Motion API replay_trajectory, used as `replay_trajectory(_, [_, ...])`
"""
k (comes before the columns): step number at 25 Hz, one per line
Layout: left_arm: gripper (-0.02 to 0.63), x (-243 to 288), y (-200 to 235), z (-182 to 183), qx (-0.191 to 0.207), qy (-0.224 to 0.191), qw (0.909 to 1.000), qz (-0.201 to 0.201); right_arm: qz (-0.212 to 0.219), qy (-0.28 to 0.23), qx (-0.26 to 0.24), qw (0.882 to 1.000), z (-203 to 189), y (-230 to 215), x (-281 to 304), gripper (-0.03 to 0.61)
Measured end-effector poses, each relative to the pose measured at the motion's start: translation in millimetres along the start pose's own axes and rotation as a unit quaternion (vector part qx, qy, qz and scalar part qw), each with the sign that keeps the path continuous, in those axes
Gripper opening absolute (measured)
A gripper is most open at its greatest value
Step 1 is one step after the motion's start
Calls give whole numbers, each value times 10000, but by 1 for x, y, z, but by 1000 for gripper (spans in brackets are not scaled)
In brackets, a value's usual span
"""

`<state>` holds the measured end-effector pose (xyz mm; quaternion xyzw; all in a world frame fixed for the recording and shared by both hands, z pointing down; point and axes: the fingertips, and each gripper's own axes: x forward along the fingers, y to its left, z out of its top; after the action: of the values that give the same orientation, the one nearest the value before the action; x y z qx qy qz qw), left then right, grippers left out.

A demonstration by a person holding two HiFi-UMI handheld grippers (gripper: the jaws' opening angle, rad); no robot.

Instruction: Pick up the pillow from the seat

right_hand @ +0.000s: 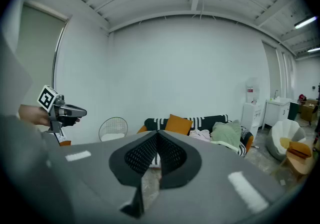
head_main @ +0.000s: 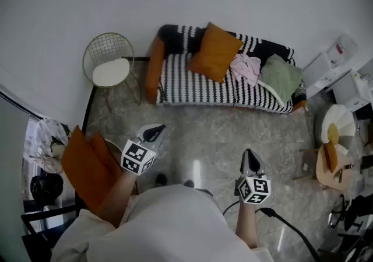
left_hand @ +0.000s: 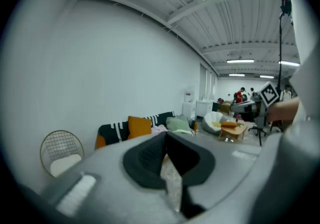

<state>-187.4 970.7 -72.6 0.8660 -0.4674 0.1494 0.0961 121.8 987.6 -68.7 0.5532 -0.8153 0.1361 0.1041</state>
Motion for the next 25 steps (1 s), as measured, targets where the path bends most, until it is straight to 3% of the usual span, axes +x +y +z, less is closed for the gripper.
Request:
replay_trajectory(15, [0, 4, -4, -4, -5, 102, 9999, 14, 89, 40, 22, 9999, -7, 3, 2, 5])
replay_trajectory(25, [0, 26, -33, -4, 18, 146, 9999, 29, 296, 135, -32, 9995, -16, -18, -5, 6])
